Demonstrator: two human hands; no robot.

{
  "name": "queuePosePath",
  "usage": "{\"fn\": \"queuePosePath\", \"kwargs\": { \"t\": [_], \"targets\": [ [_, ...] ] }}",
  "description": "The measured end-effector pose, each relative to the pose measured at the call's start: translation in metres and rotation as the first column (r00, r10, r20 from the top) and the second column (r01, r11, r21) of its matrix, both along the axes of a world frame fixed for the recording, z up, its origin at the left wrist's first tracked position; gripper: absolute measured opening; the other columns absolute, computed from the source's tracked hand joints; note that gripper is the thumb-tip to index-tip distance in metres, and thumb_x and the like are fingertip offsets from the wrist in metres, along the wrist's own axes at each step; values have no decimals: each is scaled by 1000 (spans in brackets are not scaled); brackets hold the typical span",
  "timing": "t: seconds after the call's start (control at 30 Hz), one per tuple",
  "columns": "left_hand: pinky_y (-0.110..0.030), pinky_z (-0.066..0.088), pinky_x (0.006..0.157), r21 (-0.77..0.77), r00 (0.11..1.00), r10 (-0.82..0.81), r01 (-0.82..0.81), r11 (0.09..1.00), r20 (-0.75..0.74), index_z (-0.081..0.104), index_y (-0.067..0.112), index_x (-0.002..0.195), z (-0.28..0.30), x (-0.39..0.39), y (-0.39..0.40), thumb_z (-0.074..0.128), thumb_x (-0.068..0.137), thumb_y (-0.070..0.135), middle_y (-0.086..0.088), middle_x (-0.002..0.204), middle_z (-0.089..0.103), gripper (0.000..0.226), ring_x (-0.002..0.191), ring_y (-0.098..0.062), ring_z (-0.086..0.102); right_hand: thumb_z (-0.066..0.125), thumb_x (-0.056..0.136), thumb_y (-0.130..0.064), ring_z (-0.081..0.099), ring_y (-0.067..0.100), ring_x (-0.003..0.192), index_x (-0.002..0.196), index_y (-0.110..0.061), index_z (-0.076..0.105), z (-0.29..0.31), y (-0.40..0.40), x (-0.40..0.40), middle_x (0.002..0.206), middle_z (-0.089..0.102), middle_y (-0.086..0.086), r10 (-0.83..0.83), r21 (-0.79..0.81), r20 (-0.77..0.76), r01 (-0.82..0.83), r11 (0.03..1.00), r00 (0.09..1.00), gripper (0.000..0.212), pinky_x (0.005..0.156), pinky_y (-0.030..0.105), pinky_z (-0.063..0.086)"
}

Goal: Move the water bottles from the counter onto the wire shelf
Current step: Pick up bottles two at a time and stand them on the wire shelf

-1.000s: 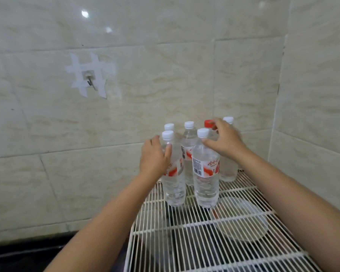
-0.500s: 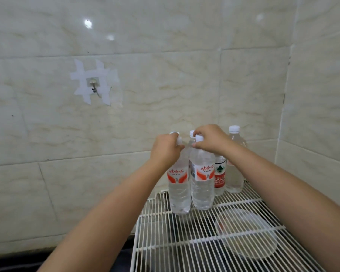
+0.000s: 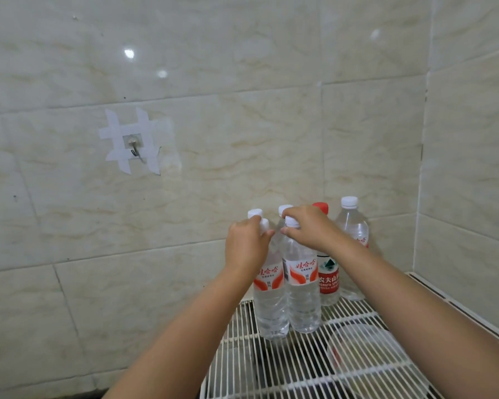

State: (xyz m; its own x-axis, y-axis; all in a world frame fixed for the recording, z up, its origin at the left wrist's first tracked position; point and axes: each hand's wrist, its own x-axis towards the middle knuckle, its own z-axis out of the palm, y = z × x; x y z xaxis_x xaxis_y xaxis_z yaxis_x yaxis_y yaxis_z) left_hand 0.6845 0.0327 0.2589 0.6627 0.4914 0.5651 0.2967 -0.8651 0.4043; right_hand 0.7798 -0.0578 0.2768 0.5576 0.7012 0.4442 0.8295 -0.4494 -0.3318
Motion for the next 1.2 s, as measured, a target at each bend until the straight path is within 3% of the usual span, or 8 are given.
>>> {"fn": "queuePosePath", "kwargs": {
  "t": [0.17, 0.33, 0.53, 0.7, 0.87, 1.0, 1.13, 1.2],
  "targets": [
    [-31, 42, 92, -21, 1000, 1, -1, 1000, -4, 45, 9, 135, -2, -1, -2, 52, 94, 31, -12, 127, 60, 47, 118, -27, 51, 49, 92, -27, 40, 27, 128, 136, -13, 38, -2, -3, -2, 141, 41, 13, 8, -24, -52, -10, 1000, 999, 47, 105, 34, 34],
    [-31, 41, 95, -45, 998, -57, 57, 997, -3, 36, 10, 141, -4, -13, -10, 46, 97, 27, -12, 131, 57, 48, 121, -27, 51, 45, 94, -28, 35, 26, 132, 143, -18, 22, -6, -14, -12, 147, 31, 12, -10, -51, -45, 7, 999, 999, 55, 107, 37, 33],
    [-32, 30, 111, 122, 968, 35, -5, 993, -248, 28, 16, 145, -3, -56, 3, 47, 96, 22, -5, 152, 32, 53, 139, -22, 32, 43, 91, -21, 41, 34, 122, 136, -11, 34, -6, -21, -46, 138, 41, 17, -197, 51, 276, 191, 980, 941, 47, 95, 42, 40],
    [-36, 20, 116, 307, 838, 383, -274, 911, -389, 28, 14, 144, -9, -141, 29, 44, 97, 25, -6, 158, 15, 51, 146, -23, 13, 46, 56, -16, 65, 38, 69, 82, -2, 66, -15, 7, -107, 79, 67, 20, 59, 70, 347, -88, 994, 936, 35, 56, 38, 53],
    [-39, 18, 116, 330, 713, 591, -493, 805, -378, 30, 12, 143, -30, -248, 37, 40, 98, 27, -7, 158, 12, 48, 147, -25, 9, 50, 84, -20, 46, 34, 117, 121, -4, 49, -33, 43, -207, 123, 54, 19, 355, -15, 271, -365, 931, 895, 41, 96, 39, 36],
    [-39, 23, 111, 321, 620, 692, -614, 721, -370, 35, 13, 140, -54, -343, 34, 41, 97, 29, -8, 153, 27, 47, 143, -23, 20, 48, 88, -29, 40, 34, 124, 129, -6, 45, -52, 72, -303, 132, 49, 17, 538, -51, 223, -542, 839, 813, 46, 103, 41, 30],
    [-41, 25, 110, 300, 504, 765, -717, 629, -401, 41, 12, 135, -87, -458, 27, 44, 94, 27, -8, 148, 35, 44, 140, -23, 26, 34, 81, -43, 53, 41, 114, 116, -2, 57, -97, 96, -408, 124, 58, 22, 640, -109, 161, -632, 768, 751, 58, 97, 48, 41],
    [-41, 23, 113, 270, 448, 776, -759, 593, -445, 36, 14, 140, -109, -519, 23, 43, 95, 29, -6, 152, 29, 47, 143, -23, 21, 36, 88, -43, 41, 38, 128, 128, -6, 48, -121, 103, -463, 138, 46, 19, 680, -184, 114, -657, 731, 725, 55, 106, 48, 32]
  ]
}}
